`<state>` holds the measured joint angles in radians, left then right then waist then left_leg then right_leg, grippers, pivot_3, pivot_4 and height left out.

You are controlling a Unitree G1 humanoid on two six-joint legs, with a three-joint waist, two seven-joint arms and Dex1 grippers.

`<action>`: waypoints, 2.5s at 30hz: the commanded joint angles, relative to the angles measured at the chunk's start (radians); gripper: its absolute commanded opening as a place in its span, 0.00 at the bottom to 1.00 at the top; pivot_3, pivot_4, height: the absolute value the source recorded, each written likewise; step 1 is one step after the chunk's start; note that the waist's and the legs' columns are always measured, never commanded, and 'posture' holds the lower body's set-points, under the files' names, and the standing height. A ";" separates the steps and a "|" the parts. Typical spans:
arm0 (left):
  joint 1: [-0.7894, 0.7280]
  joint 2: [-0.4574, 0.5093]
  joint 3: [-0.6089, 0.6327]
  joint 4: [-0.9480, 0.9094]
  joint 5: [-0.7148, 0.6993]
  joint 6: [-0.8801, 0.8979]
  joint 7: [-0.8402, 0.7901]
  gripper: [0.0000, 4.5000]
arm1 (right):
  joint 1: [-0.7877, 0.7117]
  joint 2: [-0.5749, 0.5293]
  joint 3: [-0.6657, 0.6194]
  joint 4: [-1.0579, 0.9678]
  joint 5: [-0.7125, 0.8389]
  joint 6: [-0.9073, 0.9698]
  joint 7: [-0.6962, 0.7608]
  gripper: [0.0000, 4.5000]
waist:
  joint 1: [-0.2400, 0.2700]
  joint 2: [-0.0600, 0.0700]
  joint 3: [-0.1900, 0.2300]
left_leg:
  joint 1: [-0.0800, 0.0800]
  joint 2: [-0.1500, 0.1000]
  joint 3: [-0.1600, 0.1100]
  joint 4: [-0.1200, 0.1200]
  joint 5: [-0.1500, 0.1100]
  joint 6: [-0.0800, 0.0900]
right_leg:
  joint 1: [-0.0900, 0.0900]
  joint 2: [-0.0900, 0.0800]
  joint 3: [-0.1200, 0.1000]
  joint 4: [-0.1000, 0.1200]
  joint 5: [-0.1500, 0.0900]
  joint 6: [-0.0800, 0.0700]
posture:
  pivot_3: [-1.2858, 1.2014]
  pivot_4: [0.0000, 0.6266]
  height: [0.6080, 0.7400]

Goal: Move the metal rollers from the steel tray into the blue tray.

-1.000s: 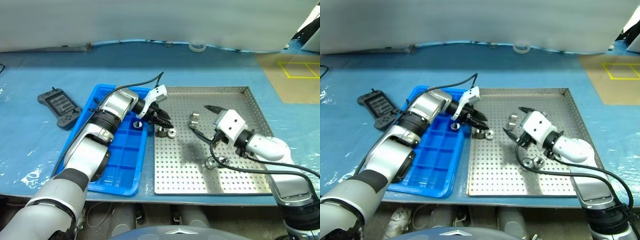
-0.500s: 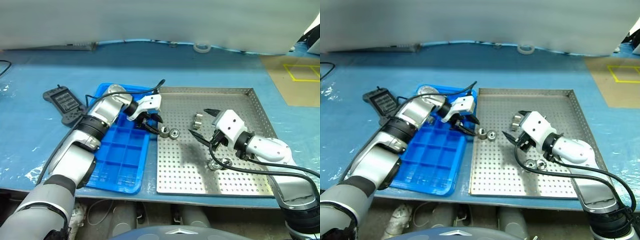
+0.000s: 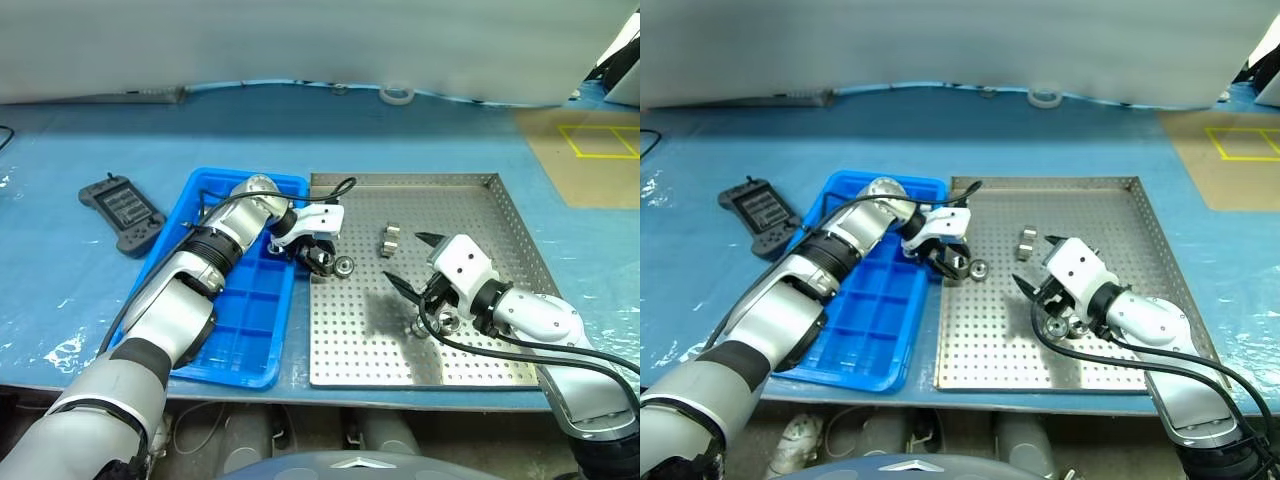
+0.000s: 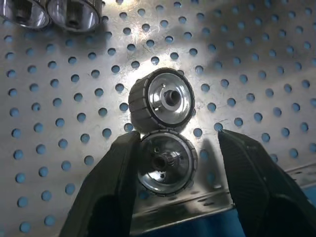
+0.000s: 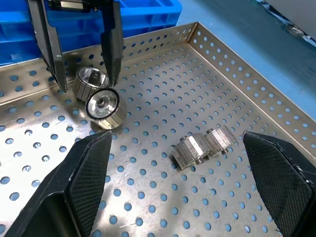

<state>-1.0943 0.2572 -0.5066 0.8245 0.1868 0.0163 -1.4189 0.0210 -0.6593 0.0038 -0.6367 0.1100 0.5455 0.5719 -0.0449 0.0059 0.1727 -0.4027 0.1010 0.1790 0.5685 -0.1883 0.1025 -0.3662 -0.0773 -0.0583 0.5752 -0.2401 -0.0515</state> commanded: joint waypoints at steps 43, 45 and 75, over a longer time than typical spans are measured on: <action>-0.113 -0.126 0.152 0.202 -0.001 0.042 0.103 0.39 | -0.131 0.013 0.088 0.005 -0.069 -0.108 0.036 1.00 | -0.045 -0.002 0.002 | 0.003 0.000 0.000 0.001 -0.002 -0.003 | -0.001 0.000 0.001 -0.001 0.004 -0.004 | 0.37 0.24 1.00; -0.096 -0.122 0.162 0.166 -0.020 0.052 0.077 0.39 | -0.168 -0.013 0.112 0.043 -0.090 -0.134 0.065 1.00 | -0.040 -0.002 0.002 | -0.002 0.001 0.000 0.001 -0.001 0.001 | -0.005 0.000 0.001 0.000 0.005 -0.003 | 0.38 0.24 1.00; 0.099 -0.077 0.141 -0.195 -0.162 0.128 -0.051 0.39 | -0.237 -0.048 0.168 0.040 -0.076 -0.073 0.210 1.00 | 0.006 -0.002 0.002 | -0.001 0.001 0.000 0.004 -0.001 0.002 | -0.002 -0.002 0.002 0.002 0.004 -0.003 | 0.39 0.24 1.00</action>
<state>-0.9921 0.1857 -0.3616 0.6744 0.0448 0.1500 -1.4611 -0.2035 -0.7057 0.1748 -0.5470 0.0245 0.4664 0.7826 -0.0386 0.0038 0.1747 -0.4036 0.1016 0.1787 0.5729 -0.1894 0.1041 -0.3679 -0.0792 -0.0566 0.5774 -0.2358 -0.0541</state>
